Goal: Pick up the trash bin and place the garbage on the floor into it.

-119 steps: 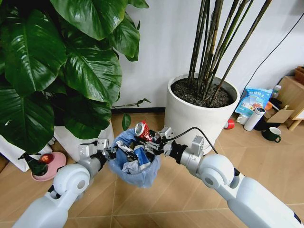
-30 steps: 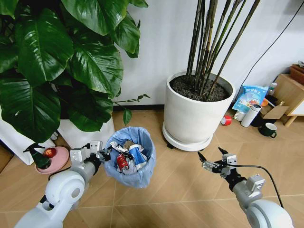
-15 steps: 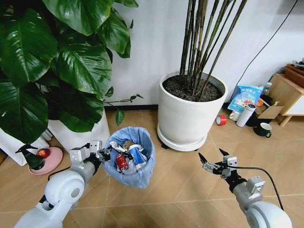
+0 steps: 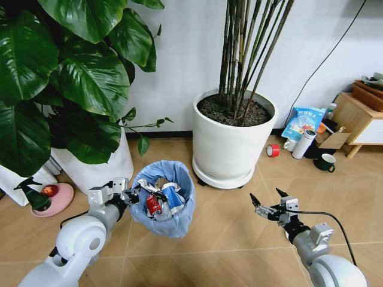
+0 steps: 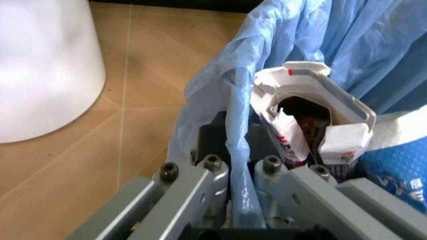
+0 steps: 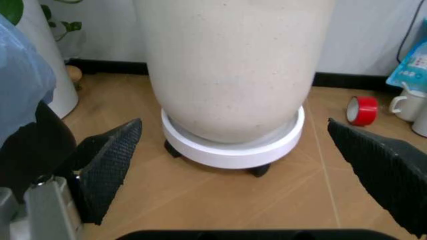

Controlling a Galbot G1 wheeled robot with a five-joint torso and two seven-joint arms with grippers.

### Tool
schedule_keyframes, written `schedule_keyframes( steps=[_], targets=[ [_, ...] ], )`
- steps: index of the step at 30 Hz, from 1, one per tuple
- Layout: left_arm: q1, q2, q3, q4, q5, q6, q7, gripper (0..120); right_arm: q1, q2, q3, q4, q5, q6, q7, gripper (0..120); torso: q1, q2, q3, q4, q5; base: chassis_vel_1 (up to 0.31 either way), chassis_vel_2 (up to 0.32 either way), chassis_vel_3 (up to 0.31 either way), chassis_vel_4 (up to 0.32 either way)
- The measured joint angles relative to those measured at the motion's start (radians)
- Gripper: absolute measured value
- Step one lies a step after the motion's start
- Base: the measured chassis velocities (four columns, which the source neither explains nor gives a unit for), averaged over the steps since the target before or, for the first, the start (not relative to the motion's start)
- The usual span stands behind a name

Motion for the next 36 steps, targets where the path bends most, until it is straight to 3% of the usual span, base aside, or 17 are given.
schedule_keyframes(
  steps=[33,36],
  targets=[
    [0.006,-0.01,0.0,-0.001,0.009,-0.004,0.002,0,-0.007,0.004,0.003,-0.029,-0.008,0.023,-0.016,100,0.0,0.0,0.0,0.0001,0.0001,-0.045,-0.139,0.046,0.137],
    [0.007,-0.011,0.001,-0.001,0.01,-0.004,0.003,0,-0.011,-0.016,0.024,-0.055,-0.007,0.05,-0.066,100,0.0,0.0,0.0,0.0,0.0006,-0.028,-0.09,0.033,0.088]
  ],
)
